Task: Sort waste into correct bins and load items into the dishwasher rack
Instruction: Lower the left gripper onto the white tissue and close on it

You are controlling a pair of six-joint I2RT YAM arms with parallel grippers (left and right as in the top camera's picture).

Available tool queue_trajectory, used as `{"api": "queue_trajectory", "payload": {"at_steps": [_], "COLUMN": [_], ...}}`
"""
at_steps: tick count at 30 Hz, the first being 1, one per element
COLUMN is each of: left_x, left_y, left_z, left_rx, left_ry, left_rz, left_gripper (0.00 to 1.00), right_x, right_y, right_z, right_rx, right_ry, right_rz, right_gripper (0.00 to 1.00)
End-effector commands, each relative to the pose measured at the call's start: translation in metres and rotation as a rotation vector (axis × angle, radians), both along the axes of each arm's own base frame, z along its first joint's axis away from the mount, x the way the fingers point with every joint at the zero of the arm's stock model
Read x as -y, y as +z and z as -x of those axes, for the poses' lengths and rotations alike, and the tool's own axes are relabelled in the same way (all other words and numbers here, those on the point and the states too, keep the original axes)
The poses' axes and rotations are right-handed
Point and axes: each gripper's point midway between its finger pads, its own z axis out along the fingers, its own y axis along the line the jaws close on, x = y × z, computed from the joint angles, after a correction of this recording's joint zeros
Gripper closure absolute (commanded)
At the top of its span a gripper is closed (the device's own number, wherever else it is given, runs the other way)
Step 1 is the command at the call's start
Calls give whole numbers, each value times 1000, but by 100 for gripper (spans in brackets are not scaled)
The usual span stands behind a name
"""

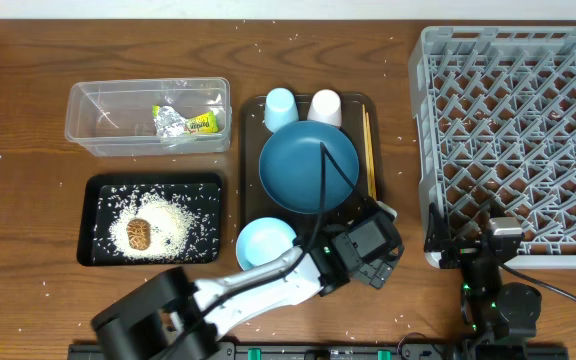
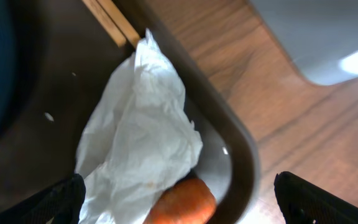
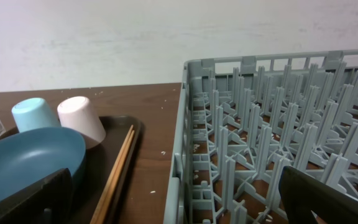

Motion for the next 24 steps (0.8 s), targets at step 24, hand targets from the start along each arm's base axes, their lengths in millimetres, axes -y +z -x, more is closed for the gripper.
{"api": "queue_trajectory", "payload": {"at_steps": [24], "left_x": [1], "left_y": [-24], "left_z": [-16], "left_rx": [59], "left_ry": [29], "left_rz": [-48], "left_gripper": [17], "right_x": [2], "right_y": [-1], "right_z": [0], "right_rx": [-3], "right_ry": [-10], "right_rz": [13], "right_gripper": [1]}}
